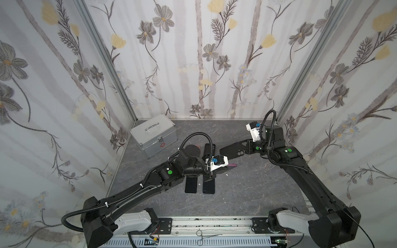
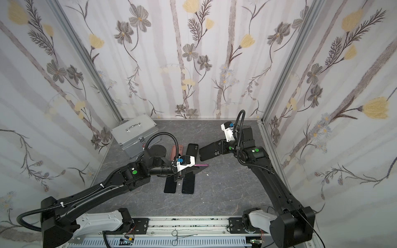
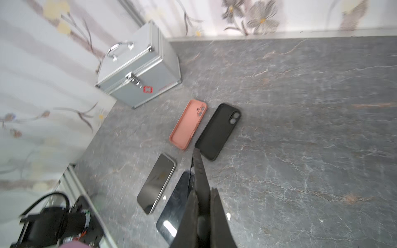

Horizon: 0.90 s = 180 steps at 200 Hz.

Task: Take the phone out of the phone case
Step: Remove the phone case from the phone.

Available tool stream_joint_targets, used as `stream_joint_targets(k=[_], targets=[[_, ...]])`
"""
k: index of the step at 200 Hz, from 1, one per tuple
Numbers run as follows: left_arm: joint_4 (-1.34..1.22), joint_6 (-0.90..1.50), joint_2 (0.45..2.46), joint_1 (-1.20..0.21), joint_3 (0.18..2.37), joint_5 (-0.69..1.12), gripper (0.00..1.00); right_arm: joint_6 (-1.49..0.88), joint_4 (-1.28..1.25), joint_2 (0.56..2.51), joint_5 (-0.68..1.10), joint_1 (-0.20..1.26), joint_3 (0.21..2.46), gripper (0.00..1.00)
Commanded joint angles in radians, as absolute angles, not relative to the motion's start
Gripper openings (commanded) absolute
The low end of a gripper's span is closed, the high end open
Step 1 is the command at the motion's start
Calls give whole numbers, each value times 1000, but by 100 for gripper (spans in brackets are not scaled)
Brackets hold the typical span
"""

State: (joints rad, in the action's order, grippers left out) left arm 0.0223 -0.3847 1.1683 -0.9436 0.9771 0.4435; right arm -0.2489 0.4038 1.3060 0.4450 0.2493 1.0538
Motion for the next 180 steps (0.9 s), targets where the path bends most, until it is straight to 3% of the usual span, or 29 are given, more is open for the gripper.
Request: stream_joint_targets(k=[1,26,55,76,117,180], targets=[[-290,-52,1195,-936,924,334,0,-387,279,1226,282,229,980,0],[-414,248,1293,-931,879,295,0,-432,355,1133,168,215,907,0],[-429,505,1438,-899,868,299,0,-408,511,1120,163,207,913,0],[-430,590,1528,-875,876,357,0,-339,578,1140,253,206,908,0],[-405,725,1691,-831,911,462,0,-297,581,1134,271,206,862,0],[-396,794,1821,-834,934,483,0,-271,541,1162,312,199,792,0]])
